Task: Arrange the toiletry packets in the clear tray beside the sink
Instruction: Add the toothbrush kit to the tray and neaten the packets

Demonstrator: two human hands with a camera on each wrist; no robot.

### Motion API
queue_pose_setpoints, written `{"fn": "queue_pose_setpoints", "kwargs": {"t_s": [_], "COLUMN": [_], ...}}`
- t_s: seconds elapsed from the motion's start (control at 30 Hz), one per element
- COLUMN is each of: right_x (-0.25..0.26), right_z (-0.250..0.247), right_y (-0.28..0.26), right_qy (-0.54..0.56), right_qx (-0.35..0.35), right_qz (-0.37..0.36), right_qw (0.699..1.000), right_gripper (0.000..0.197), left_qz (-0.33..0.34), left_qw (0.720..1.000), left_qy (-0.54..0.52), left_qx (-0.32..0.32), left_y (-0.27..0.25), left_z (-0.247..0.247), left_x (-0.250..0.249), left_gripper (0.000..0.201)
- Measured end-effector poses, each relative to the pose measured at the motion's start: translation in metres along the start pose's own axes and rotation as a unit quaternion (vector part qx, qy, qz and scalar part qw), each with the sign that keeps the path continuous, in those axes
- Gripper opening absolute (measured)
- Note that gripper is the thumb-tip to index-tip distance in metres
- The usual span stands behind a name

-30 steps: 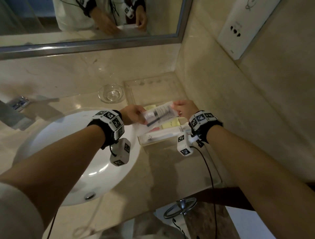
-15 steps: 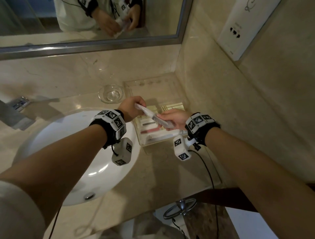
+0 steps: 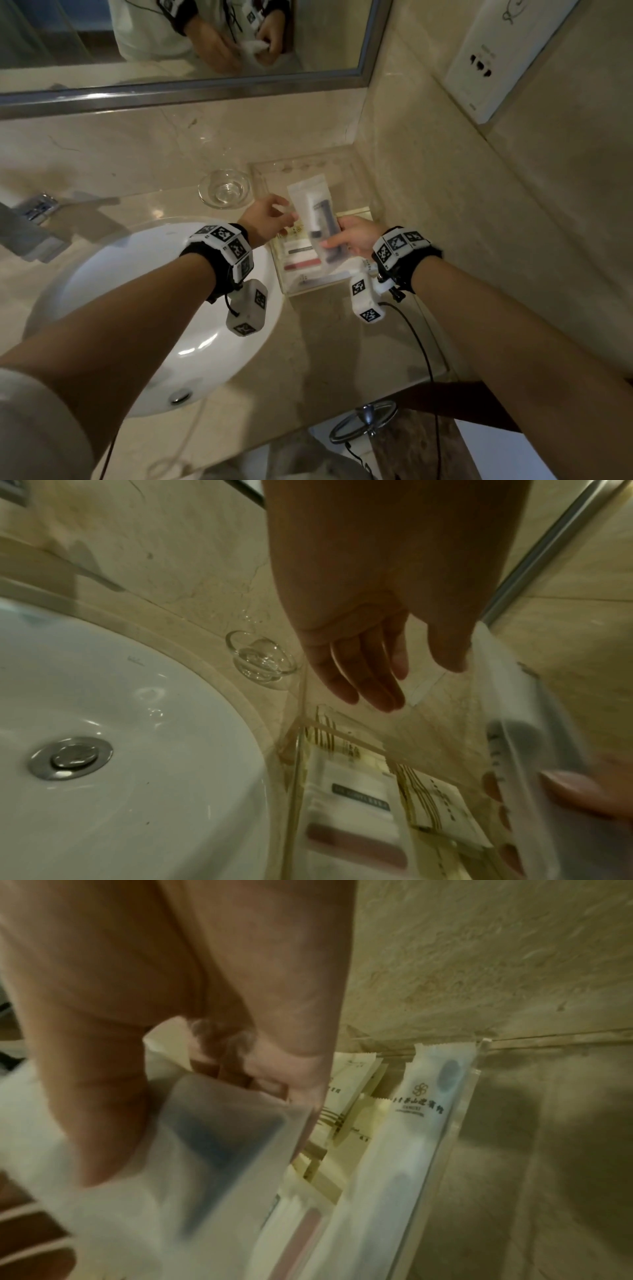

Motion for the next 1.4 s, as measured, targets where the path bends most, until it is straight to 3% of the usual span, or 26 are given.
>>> {"fn": "queue_pose_setpoints", "kwargs": {"t_s": [0.1,0.2,0.27,0.53,0.7,0.83,0.97,1.17,1.27,1.4], "right_x": [-0.004,-0.005,-0.004,-0.003,-0.002,-0.007,-0.005,0.003,0.007,0.007], "right_z": [0.006,0.003,0.001,0.009,0.011,0.005,-0.005,-0.017,-0.018,-0.015], "right_y": [0.000,0.002,0.001,-0.013,-0.016,-0.016,-0.014,-0.009,-0.009,-0.008], "right_qy": [-0.066,-0.128,-0.168,-0.195,-0.151,-0.166,-0.203,-0.223,-0.244,-0.259], "right_qx": [0.019,0.013,0.018,0.065,0.094,0.100,0.072,0.022,0.002,-0.001], "right_qz": [0.019,0.018,0.014,0.021,0.031,0.043,0.033,0.000,-0.014,-0.014], "right_qw": [0.997,0.992,0.986,0.978,0.984,0.980,0.976,0.975,0.970,0.966], "right_gripper": [0.037,0.026,0.032,0.055,0.022,0.024,0.015,0.025,0.036,0.037], "left_qz": [-0.011,-0.016,-0.017,0.006,0.022,0.022,0.034,0.031,0.032,0.022], "left_qw": [0.999,0.995,0.993,0.999,0.998,0.998,0.998,0.998,0.996,0.995], "left_qy": [-0.047,-0.092,-0.112,0.016,0.054,0.048,0.033,0.025,0.049,0.064], "left_qx": [-0.017,-0.031,-0.043,0.033,0.035,0.028,0.029,0.044,0.061,0.074], "left_y": [0.002,0.003,0.003,0.004,0.008,0.010,0.010,0.012,0.010,0.011], "left_z": [0.001,-0.002,-0.007,0.006,0.004,0.000,0.003,0.007,0.012,0.018], "left_x": [0.000,-0.005,-0.007,-0.004,-0.004,-0.003,-0.004,-0.001,-0.001,0.003], "left_gripper": [0.047,0.032,0.032,0.035,0.029,0.027,0.023,0.015,0.025,0.023]}}
Point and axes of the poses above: each hand's wrist, its own y-axis towards the middle knuckle, its own z-axis out of the palm, x = y × z, the point moved 9 cm from there along y, towards the middle knuckle, and after that the axes turned 9 degrees about y, right-handed, at the moved point
